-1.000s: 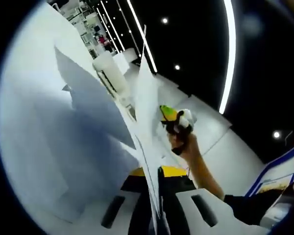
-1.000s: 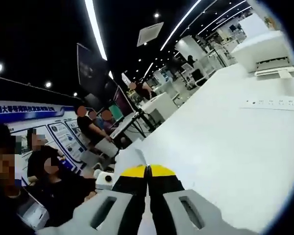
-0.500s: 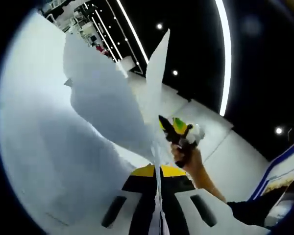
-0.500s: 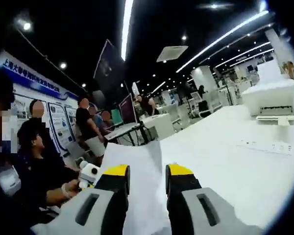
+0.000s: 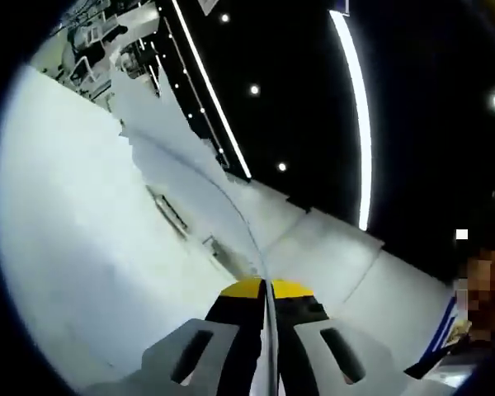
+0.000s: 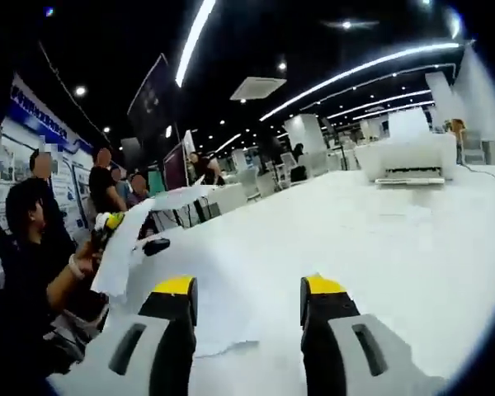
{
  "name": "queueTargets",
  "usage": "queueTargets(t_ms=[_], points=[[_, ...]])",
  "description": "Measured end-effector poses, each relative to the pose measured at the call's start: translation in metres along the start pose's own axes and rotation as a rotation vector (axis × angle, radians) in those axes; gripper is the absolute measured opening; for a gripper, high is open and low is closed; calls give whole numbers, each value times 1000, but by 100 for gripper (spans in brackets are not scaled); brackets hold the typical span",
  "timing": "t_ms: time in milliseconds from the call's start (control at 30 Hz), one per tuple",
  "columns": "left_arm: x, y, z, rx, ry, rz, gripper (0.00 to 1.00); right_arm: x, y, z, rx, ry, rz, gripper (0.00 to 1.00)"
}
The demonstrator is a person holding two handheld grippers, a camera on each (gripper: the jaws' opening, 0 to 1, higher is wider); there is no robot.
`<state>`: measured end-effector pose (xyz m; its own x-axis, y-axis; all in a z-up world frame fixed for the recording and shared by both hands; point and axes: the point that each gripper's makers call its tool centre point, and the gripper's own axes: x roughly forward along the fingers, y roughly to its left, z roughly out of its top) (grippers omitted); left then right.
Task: Organize the stack of printing papers by aligning and flattening the scattered papers on the table
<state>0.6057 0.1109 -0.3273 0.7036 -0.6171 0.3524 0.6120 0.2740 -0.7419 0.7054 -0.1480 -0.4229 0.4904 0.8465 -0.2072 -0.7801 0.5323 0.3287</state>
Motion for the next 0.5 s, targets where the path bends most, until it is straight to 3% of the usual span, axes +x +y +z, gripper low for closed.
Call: queueTargets(t_ms=[100, 267, 367, 433, 500], points=[[-9, -8, 20, 71, -15, 17, 6, 5, 0, -19, -7, 46, -18, 38], [-14, -12, 30, 103, -31, 22, 6, 30, 8, -40, -75, 144, -9, 35], [-13, -12, 23, 108, -23, 25, 6, 38, 10, -51, -139, 194, -19, 26], [-13, -5, 13, 137, 14, 57, 6, 40, 11, -57, -204, 219, -25, 20], [-11, -4, 5, 134, 23, 50, 6, 42, 10, -62, -218, 235, -39, 20]])
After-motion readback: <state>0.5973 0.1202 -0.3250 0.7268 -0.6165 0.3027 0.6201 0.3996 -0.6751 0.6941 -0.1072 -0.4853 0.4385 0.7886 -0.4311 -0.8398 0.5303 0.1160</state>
